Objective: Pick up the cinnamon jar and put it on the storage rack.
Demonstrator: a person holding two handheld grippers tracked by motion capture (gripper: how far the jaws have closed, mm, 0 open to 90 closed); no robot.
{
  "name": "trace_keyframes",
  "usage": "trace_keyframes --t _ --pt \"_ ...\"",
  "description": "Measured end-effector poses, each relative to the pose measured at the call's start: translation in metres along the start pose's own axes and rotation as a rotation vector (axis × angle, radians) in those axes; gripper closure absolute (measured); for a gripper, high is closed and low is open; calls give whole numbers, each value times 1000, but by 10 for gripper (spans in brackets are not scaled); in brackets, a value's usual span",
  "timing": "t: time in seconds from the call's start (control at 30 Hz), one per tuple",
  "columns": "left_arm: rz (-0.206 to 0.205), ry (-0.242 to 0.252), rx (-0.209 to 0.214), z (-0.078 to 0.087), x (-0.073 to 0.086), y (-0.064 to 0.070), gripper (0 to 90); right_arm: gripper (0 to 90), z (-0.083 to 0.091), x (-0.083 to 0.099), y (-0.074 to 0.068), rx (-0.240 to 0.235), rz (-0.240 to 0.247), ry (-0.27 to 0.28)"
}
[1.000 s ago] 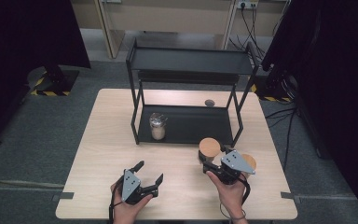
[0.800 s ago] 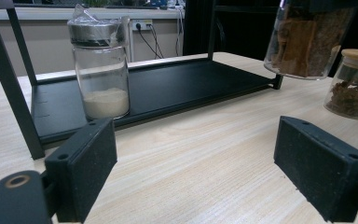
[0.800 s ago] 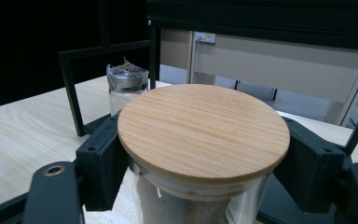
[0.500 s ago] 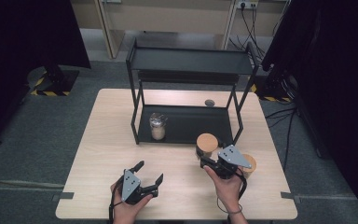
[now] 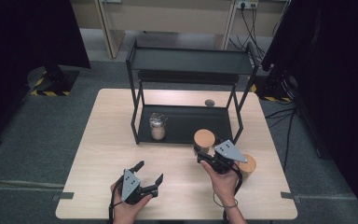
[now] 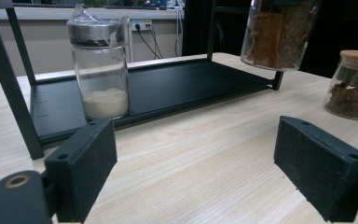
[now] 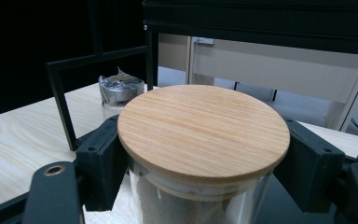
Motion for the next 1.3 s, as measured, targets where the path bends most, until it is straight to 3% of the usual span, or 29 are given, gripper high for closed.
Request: trace_keyframes --t 1.3 --pt "-10 1 3 0 0 1 127 256 -40 -4 9 29 -37 -30"
Point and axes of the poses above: each handheld gripper's, and its own axes: z roughly backward along the jaws, x roughly out of its underside, y roughly to its right, the point moved 6 cm from there along -z, roughly forward along the jaws, and after that the axes turned 8 degrees about z, right-handed, at the moved point
